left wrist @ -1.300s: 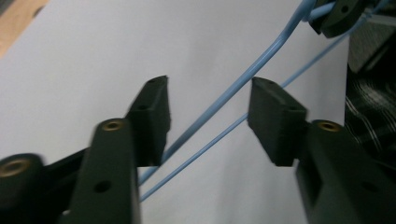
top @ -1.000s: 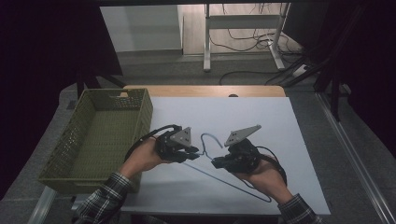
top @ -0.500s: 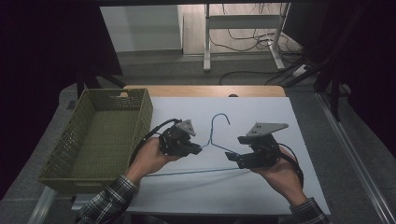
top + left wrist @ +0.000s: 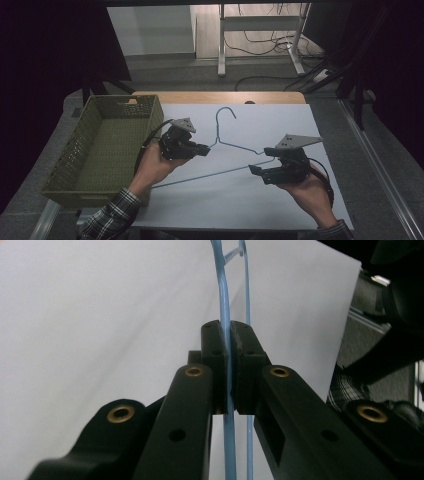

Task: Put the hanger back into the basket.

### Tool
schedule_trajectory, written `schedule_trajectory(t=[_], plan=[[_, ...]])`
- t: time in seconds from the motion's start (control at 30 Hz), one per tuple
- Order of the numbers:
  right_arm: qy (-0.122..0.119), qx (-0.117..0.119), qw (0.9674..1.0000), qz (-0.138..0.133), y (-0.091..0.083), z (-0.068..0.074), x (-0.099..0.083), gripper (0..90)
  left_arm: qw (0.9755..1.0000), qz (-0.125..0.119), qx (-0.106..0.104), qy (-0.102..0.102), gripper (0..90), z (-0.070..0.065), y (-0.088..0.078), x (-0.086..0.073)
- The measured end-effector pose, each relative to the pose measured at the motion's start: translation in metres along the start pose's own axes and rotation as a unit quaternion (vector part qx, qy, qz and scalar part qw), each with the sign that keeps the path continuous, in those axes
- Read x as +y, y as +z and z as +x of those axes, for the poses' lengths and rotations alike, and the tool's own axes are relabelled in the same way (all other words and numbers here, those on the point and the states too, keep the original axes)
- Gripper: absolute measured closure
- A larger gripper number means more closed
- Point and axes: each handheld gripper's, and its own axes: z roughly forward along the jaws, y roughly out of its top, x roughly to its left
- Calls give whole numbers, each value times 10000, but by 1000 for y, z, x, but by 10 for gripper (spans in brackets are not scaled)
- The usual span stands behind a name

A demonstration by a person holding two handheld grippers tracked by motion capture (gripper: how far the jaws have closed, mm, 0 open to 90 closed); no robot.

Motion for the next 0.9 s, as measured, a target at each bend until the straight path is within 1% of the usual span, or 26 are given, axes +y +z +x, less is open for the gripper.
schedule_trajectory(t=[0.03, 0.07, 0.13, 0.17, 0.27, 0.3, 0.33, 0.4, 0.43, 0.47, 0.6, 0.63, 0.7, 0.73, 0.77, 0.8, 0.87, 0.9], plan=[[38, 2, 10000, -35, -2, -1, -1, 229, 10000, -44, 46, -69, 871, 0, -2, 0], [93, -1, 9999, -83, -5, -2, -3, 223, 9999, -64, 98, -93, 871, 1, -4, 0], [105, -12, 9999, -119, -6, -3, -4, 218, 9996, -151, 147, -180, 870, 2, -8, 0], [165, -9, 9998, -146, -8, -4, -6, 211, 9994, -194, 159, -240, 870, 3, -11, 0], [192, -36, 9997, -177, -11, -6, -9, 206, 9987, -316, 221, -321, 870, 5, -17, 1], [265, -56, 9994, -216, -14, -8, -12, 202, 9982, -390, 272, -375, 870, 6, -22, 2], [304, -61, 9993, -230, -15, -9, -14, 201, 9982, -390, 272, -375, 870, 6, -22, 2], [347, -56, 9991, -242, -15, -10, -15, 201, 9975, -443, 369, -415, 871, 7, -27, 4], [363, -66, 9990, -250, -16, -11, -17, 200, 9973, -456, 372, -435, 870, 8, -30, 5], [386, -73, 9989, -273, -17, -11, -18, 200, 9970, -484, 422, -436, 871, 9, -33, 5], [450, -89, 9985, -288, -18, -14, -24, 200, 9950, -645, 498, -572, 870, 14, -46, 7], [486, -90, 9983, -296, -18, -15, -26, 200, 9945, -665, 552, -591, 870, 16, -49, 6], [509, -88, 9982, -306, -17, -16, -28, 200, 9934, -736, 551, -682, 870, 20, -55, 5], [551, -79, 9980, -296, -16, -17, -31, 200, 9922, -777, 623, -750, 870, 24, -62, 3], [548, -89, 9980, -288, -17, -17, -32, 200, 9922, -777, 623, -750, 870, 24, -62, 3], [548, -89, 9980, -288, -17, -17, -32, 200, 9917, -790, 657, -778, 870, 26, -66, 2], [586, -93, 9978, -292, -17, -18, -34, 200, 9901, -843, 730, -851, 870, 31, -74, -1], [617, -99, 9976, -296, -17, -19, -37, 200, 9883, -890, 842, -911, 870, 35, -83, -5]])
